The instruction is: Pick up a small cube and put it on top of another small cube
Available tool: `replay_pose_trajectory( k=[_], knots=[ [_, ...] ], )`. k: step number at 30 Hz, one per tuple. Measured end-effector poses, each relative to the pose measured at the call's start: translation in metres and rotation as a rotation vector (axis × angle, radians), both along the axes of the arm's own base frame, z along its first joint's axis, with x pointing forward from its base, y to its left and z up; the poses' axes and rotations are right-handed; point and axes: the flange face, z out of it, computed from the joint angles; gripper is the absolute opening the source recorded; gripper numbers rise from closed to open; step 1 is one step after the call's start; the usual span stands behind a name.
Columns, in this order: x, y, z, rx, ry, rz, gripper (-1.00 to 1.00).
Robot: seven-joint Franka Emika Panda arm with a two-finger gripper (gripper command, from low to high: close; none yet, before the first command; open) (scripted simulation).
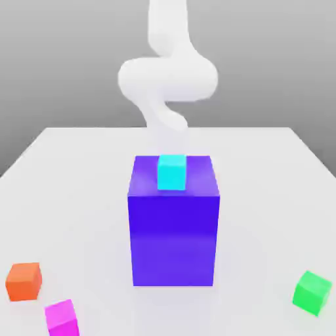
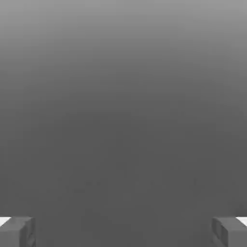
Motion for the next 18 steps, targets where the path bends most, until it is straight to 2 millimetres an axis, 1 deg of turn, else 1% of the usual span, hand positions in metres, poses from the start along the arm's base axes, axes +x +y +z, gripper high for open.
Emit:
replay_pose_trajectory(
  k=[4, 9, 12, 14, 18],
  knots=[
    [0.049, -0.022, -0.059, 0.012, 0.105, 0.080, 0.00],
    [0.095, -0.046, -0.139, 0.015, 0.224, 0.160, 0.00],
    [0.115, -0.060, -0.190, 0.011, 0.290, 0.202, 0.00],
    [0.125, -0.070, -0.224, 0.004, 0.334, 0.227, 0.00],
    [0.135, -0.091, -0.293, -0.019, 0.420, 0.268, 0.00]
  ],
)
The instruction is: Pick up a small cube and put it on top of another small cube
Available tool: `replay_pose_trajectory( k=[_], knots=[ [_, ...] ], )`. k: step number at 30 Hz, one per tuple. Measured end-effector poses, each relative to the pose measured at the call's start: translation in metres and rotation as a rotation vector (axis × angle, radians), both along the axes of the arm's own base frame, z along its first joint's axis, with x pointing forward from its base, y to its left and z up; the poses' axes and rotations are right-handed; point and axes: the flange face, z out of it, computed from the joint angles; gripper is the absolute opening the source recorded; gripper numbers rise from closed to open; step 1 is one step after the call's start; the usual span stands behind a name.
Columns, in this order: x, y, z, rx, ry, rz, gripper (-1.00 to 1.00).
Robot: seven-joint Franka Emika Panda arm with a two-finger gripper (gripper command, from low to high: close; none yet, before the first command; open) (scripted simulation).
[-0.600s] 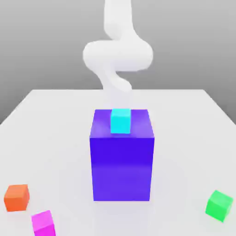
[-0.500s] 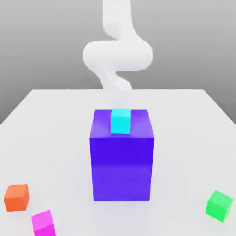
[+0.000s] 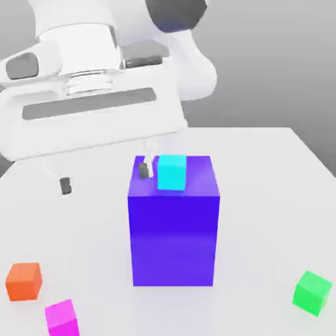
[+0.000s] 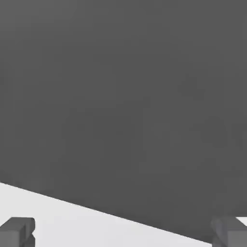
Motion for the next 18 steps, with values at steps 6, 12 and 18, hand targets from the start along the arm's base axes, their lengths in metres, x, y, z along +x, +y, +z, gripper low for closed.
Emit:
replay_pose_trajectory(
  k=[6, 12, 18],
  knots=[
    [-0.003, -0.032, -0.097, -0.063, 0.120, 0.072, 0.00],
    [-0.025, -0.071, -0.178, -0.158, 0.240, 0.147, 0.00],
    [-0.032, -0.081, -0.256, -0.184, 0.267, 0.166, -1.00]
  ],
)
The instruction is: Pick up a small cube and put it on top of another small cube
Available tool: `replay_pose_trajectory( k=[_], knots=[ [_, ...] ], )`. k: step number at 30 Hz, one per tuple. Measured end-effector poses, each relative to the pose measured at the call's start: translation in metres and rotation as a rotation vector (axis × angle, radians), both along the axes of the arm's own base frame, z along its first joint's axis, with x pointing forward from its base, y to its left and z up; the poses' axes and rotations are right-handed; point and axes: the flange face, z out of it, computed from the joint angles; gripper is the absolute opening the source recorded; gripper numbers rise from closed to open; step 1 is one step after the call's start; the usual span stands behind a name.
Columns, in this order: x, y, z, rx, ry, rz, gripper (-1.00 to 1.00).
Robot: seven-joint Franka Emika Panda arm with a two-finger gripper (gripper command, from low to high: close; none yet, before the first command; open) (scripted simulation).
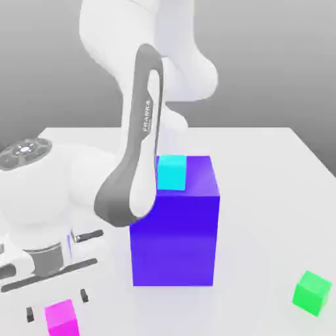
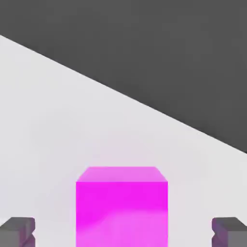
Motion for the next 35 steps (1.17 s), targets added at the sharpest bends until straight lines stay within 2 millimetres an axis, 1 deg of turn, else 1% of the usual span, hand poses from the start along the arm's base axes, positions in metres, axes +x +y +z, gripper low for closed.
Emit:
replay_pose_trajectory(
  k=[5, 6, 7, 8, 11, 12, 14, 16, 18, 20, 23, 25, 27, 28, 29, 30, 31, 32, 35],
  knots=[
    [0.000, 0.000, 0.000, 0.001, 0.002, 0.000, -1.00],
    [-0.001, 0.000, -0.004, 0.002, 0.002, 0.000, -1.00],
    [0.000, 0.000, 0.002, 0.001, 0.001, 0.001, -1.00],
    [0.001, 0.000, 0.012, 0.000, 0.001, 0.002, -1.00],
    [0.001, 0.002, 0.052, 0.001, 0.002, 0.005, -1.00],
    [0.005, 0.019, 0.058, 0.006, 0.004, 0.052, -1.00],
    [0.017, 0.069, 0.064, 0.015, 0.010, 0.187, -1.00],
    [0.024, 0.119, 0.069, 0.021, 0.014, 0.322, -1.00],
    [0.026, 0.169, 0.073, 0.025, 0.018, 0.457, -1.00],
    [0.022, 0.219, 0.078, 0.027, 0.020, 0.595, -1.00],
    [0.008, 0.294, 0.087, 0.025, 0.019, 0.808, -1.00],
    [-0.009, 0.345, 0.095, 0.020, 0.017, 0.956, -1.00],
    [-0.031, 0.395, 0.100, 0.013, 0.013, 1.110, -1.00],
    [-0.042, 0.420, 0.097, 0.008, 0.010, 1.188, -1.00],
    [-0.052, 0.442, 0.087, 0.003, 0.006, 1.257, -1.00],
    [-0.058, 0.453, 0.074, 0.002, 0.005, 1.292, -1.00],
    [-0.061, 0.459, 0.061, 0.001, 0.004, 1.309, -1.00],
    [-0.063, 0.461, 0.052, 0.000, 0.004, 1.318, 1.00],
    [-0.063, 0.461, 0.052, 0.000, 0.004, 1.318, 1.00]
  ],
)
